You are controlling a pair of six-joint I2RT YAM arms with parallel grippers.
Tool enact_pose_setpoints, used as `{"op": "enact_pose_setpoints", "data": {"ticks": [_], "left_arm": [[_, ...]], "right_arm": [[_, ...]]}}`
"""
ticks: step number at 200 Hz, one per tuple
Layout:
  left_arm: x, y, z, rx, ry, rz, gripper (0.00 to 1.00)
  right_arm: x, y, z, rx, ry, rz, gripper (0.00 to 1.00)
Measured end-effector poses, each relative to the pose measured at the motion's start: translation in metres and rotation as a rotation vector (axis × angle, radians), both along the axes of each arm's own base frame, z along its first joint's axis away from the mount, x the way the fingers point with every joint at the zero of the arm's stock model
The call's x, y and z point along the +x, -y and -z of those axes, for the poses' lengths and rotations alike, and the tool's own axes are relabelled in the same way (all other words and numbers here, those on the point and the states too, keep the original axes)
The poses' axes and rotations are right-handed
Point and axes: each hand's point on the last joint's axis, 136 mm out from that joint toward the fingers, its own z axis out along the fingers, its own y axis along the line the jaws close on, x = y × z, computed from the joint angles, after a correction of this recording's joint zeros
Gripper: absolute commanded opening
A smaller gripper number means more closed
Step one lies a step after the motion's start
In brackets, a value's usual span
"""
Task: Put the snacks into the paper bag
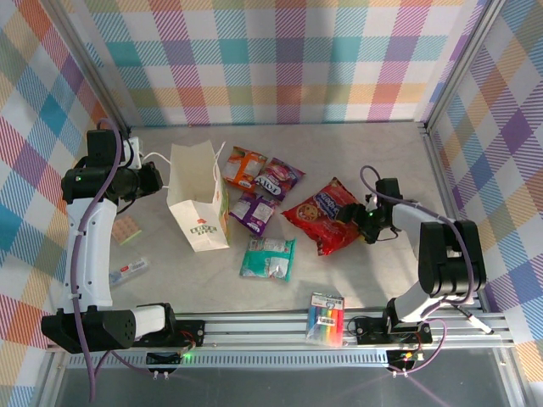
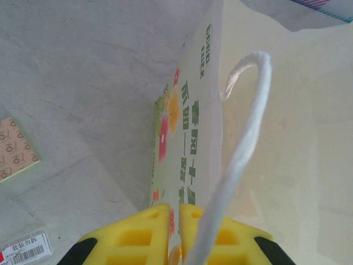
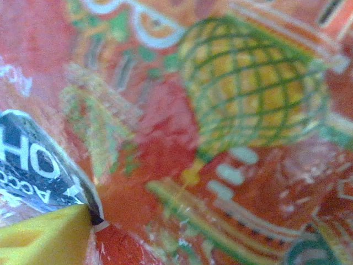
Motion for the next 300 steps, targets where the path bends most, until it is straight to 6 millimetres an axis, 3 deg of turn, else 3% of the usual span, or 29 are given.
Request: {"op": "enact_pose_setpoints", "data": {"ticks": [27,71,148,300], "left_arm": [[0.000,0.000,0.000,0.000,0.000,0.000,0.13],[0.000,0.000,0.000,-0.002,-0.001,-0.002,0.13],[0.000,0.003,0.000,-0.022,0.000,-0.001,0.13],[-0.004,0.011,0.000,-0.060,0.013,0.020,0.13]], "right_arm": [[0.007,-0.004,0.000,0.022,0.015,-0.003,0.52],[0.017,-0.015,-0.006,0.035,0.070,-0.045,0.40],[0.020,-0.006,-0.040,-0.051,0.134,-0.076,0.21],[0.021,-0.006,-0.083,-0.111,0.193,-0.195,0.09]]}}
